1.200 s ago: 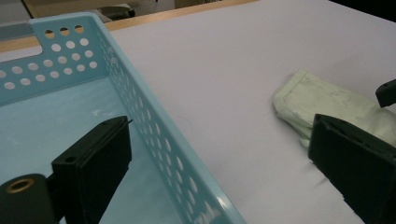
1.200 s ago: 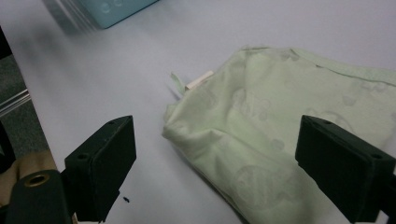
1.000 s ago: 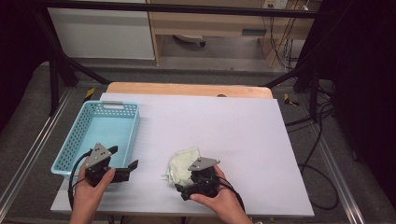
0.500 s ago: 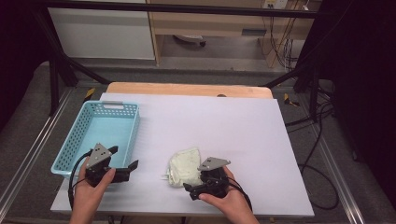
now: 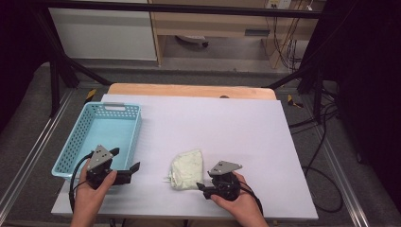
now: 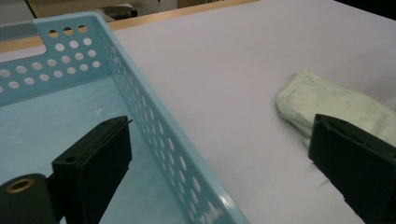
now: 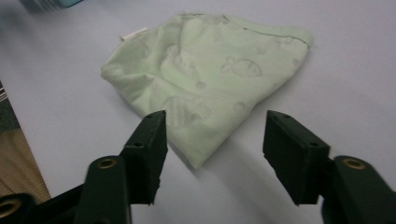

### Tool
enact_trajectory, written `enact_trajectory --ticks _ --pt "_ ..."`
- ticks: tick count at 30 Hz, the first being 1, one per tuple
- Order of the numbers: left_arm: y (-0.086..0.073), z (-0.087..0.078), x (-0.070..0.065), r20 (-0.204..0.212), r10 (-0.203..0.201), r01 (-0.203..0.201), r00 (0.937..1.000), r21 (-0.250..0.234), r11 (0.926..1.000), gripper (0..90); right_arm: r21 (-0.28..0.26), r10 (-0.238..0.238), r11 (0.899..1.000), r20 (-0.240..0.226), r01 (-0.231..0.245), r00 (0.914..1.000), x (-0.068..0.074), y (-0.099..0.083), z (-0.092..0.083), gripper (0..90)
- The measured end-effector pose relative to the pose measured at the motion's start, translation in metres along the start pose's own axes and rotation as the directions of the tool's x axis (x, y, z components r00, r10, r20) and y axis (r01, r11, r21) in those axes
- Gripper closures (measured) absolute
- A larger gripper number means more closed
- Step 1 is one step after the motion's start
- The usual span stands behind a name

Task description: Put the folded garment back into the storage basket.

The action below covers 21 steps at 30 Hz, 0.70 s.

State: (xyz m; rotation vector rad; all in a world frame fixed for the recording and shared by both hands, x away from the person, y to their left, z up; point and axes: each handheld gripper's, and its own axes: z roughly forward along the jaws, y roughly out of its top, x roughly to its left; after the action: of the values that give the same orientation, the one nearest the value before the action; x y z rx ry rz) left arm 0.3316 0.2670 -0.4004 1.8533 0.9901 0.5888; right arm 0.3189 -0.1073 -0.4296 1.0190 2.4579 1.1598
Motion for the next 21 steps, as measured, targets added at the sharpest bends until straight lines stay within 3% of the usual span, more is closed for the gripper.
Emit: enact_trajectory --ticks 4,12,21 --pt "0.0 -0.001 0.0 0.001 -0.001 0.001 1.0 0.0 1.0 6.0 0.017 0.022 1.0 -0.003 -0.021 0.9998 -0.004 -0.008 -0.002 49.1" --pt "0.0 0.0 -0.001 0.002 0.004 -0.004 1.0 0.002 1.0 6.0 0.053 0.022 0.998 -0.023 -0.021 0.9995 -0.007 -0.017 0.0 59.8" --pt "0.001 0.001 -0.002 0.004 0.005 -0.005 1.0 -0.001 1.0 6.1 0.042 0.018 0.999 -0.042 -0.017 0.9989 -0.007 -0.016 0.002 68.6"
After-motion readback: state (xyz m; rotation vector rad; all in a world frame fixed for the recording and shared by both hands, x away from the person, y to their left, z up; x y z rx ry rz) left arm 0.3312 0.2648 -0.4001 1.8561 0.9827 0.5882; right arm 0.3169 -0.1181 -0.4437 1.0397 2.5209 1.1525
